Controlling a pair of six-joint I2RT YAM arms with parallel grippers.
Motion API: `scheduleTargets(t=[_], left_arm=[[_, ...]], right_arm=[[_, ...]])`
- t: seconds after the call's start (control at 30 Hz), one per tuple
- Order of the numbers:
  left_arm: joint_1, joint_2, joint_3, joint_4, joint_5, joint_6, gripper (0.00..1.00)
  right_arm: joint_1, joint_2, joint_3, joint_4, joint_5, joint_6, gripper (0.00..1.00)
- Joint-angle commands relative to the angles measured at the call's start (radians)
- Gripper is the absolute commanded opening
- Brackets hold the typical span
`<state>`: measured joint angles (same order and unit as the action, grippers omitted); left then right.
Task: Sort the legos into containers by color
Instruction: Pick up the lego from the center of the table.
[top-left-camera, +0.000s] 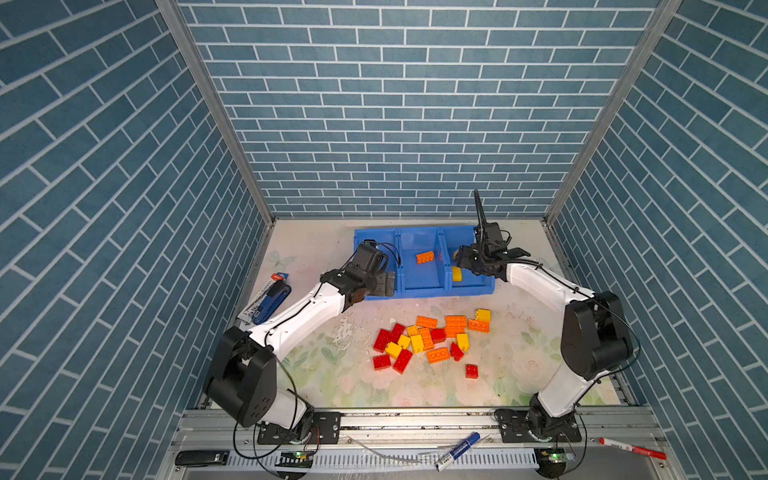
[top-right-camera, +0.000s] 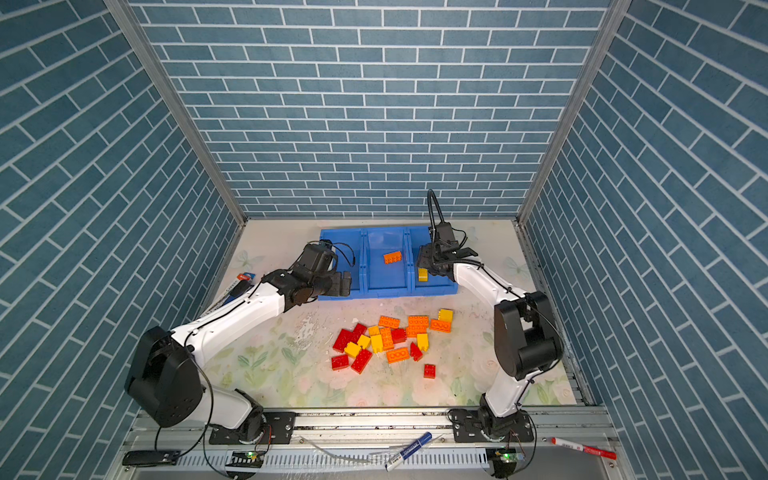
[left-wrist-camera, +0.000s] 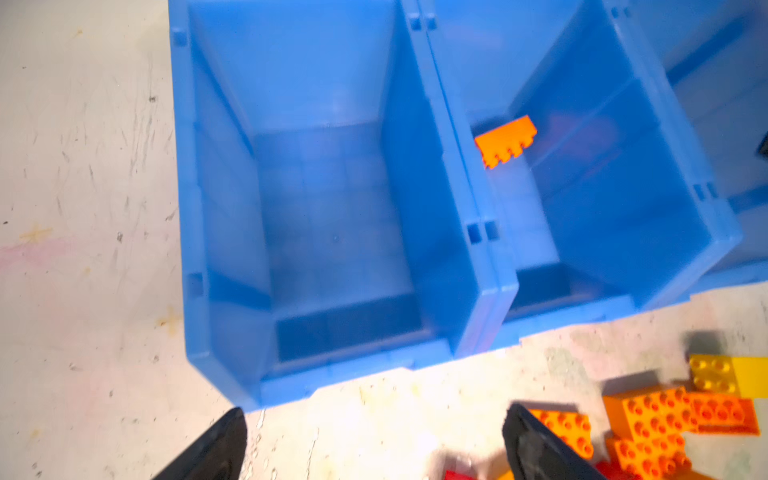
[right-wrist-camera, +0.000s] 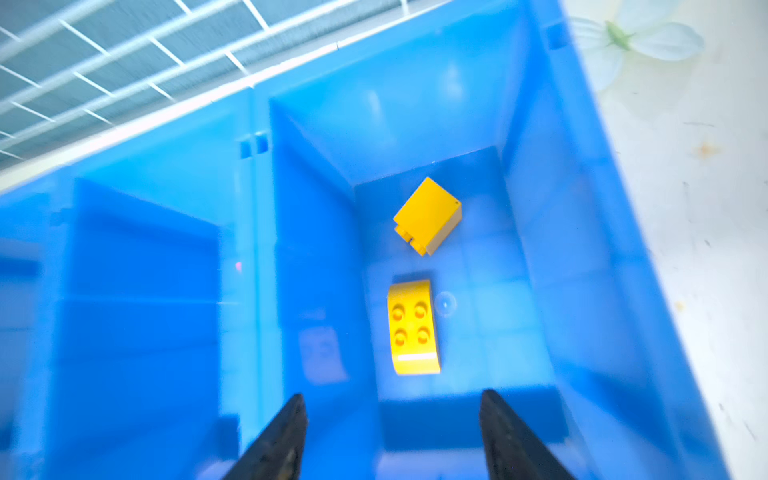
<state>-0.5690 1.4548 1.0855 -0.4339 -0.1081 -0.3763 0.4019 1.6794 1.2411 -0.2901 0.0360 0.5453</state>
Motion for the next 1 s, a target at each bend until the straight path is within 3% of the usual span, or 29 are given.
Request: scheduleTargets(t=[0.0, 0.03, 0.23, 0.47, 0.8, 0.97], left_arm=[[-0.025, -0.045, -0.032, -0.111, 0.022, 0.068, 0.95], [-0.033, -0.055, -0.038, -0.128, 0.028, 0.077, 0.94], [-0.06, -0.071, -0.077, -0.178, 0.143, 0.098, 0.84], [-0.146, 0.054, -0.005, -0.294, 0.161, 0.185, 0.65], [-0.191, 0.248, 0.103, -0.279, 0.231, 0.202, 0.61], [-0.198, 0.334, 0.145, -0.287, 0.188, 0.218, 0.6]], right_arm=[[0.001, -0.087, -0.093, 0.048, -0.023, 0.028, 0.95], [0.003, -0.114, -0.12, 0.066, -0.023, 0.031, 0.99], [0.004, -0.236, -0.259, 0.169, 0.004, 0.041, 0.99], [0.005, -0.287, -0.328, 0.23, 0.031, 0.048, 0.99], [0.005, -0.297, -0.351, 0.246, 0.053, 0.045, 0.98], [0.005, -0.314, -0.359, 0.243, 0.069, 0.035, 0.98]])
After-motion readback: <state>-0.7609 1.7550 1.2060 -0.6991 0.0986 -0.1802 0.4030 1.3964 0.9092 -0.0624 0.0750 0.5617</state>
